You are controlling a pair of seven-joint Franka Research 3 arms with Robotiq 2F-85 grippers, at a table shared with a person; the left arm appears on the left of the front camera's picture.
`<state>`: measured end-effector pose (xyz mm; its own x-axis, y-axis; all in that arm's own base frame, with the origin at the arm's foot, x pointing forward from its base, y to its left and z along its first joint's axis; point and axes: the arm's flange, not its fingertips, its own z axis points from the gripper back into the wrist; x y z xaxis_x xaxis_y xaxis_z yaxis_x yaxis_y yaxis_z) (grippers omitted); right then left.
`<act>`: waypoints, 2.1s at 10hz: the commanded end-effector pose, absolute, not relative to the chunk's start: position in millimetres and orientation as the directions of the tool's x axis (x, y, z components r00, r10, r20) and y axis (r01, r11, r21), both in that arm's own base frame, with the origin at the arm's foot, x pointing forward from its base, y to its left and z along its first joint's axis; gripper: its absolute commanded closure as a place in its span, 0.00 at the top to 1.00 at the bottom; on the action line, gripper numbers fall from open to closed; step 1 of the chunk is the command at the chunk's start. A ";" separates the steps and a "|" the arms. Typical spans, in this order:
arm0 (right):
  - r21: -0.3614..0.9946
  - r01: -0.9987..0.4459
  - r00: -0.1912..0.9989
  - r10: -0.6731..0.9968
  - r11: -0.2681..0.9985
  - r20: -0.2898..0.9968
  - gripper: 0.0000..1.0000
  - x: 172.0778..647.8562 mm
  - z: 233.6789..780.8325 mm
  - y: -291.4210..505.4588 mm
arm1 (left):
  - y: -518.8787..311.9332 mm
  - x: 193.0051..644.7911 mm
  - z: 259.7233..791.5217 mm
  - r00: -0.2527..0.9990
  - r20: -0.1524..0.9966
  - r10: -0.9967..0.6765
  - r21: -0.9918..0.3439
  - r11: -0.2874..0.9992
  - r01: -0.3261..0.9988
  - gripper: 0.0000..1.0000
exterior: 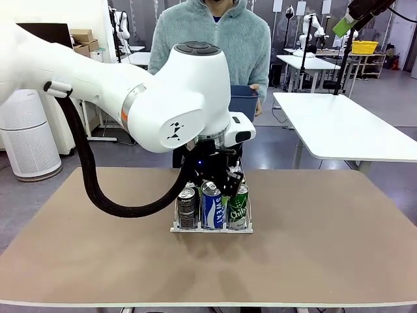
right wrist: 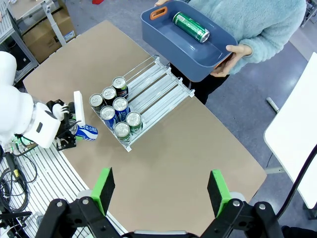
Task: Fill the beverage cans into the dispenser.
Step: Place the picked Ionic drink in the line of the Automatic Can Dispenser with the same cans.
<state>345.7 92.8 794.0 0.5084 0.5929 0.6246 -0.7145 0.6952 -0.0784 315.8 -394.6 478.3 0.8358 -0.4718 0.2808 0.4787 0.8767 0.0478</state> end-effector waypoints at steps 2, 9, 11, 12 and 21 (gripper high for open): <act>-0.073 -0.711 0.514 0.587 0.700 0.626 1.00 345.4 794.1 93.0 | -401.0 341.1 479.4 0.838 0.306 -0.453 0.076 0.889 0.452 0.57; -0.073 -0.711 0.514 0.587 0.700 0.626 1.00 345.4 794.1 93.0 | -398.5 348.1 472.5 0.831 0.302 -0.468 0.119 0.883 0.454 0.57; -0.073 -0.711 0.514 0.587 0.700 0.626 1.00 345.4 794.1 93.0 | -398.2 362.9 464.9 0.841 0.320 -0.437 0.124 0.899 0.420 0.57; -0.073 -0.711 0.514 0.587 0.700 0.626 1.00 345.4 794.1 93.0 | -399.5 366.6 463.9 0.838 0.333 -0.432 0.129 0.902 0.413 0.57; -0.073 -0.711 0.514 0.587 0.700 0.626 1.00 345.4 794.1 93.0 | -398.6 431.2 443.0 0.857 0.335 -0.391 -0.003 0.909 0.416 0.57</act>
